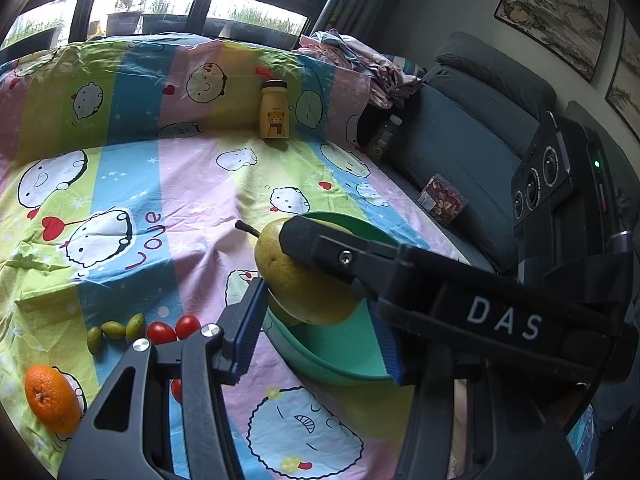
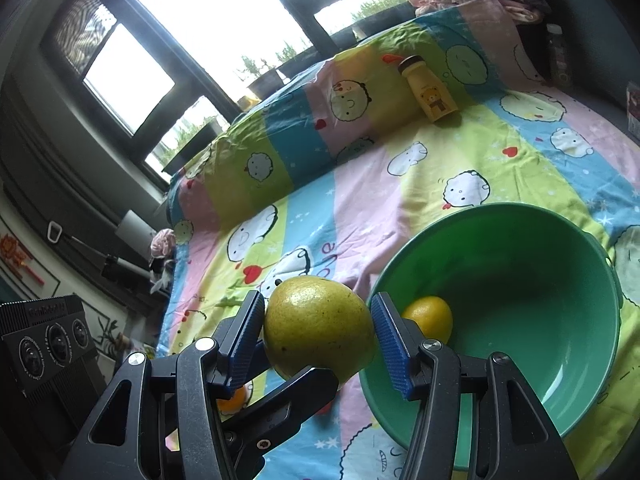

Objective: Organize fruits
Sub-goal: 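Lower the held pear into the green bowl with the right gripper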

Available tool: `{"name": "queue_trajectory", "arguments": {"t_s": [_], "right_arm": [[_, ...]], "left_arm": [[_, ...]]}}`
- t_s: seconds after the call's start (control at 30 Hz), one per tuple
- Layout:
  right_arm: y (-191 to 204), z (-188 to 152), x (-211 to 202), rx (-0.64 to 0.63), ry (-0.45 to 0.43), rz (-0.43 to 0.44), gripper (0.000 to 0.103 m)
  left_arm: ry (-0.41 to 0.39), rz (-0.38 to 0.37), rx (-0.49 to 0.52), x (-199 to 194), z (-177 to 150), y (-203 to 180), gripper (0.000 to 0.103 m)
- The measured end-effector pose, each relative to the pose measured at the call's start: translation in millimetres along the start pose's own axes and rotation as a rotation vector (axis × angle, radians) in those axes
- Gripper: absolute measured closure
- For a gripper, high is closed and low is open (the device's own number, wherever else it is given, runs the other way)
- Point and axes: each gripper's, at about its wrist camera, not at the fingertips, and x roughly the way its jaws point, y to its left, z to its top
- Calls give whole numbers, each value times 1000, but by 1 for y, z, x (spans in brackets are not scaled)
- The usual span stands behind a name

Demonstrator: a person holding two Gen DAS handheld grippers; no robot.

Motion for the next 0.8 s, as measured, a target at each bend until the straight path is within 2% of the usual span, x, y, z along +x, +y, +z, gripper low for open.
{"name": "queue_trajectory", "arguments": {"t_s": [0.8], "right_arm": [[-41,5,-14,107,-33,-67,45]], "left_arm": [[68,-72,47,40,7,-23,52]]}}
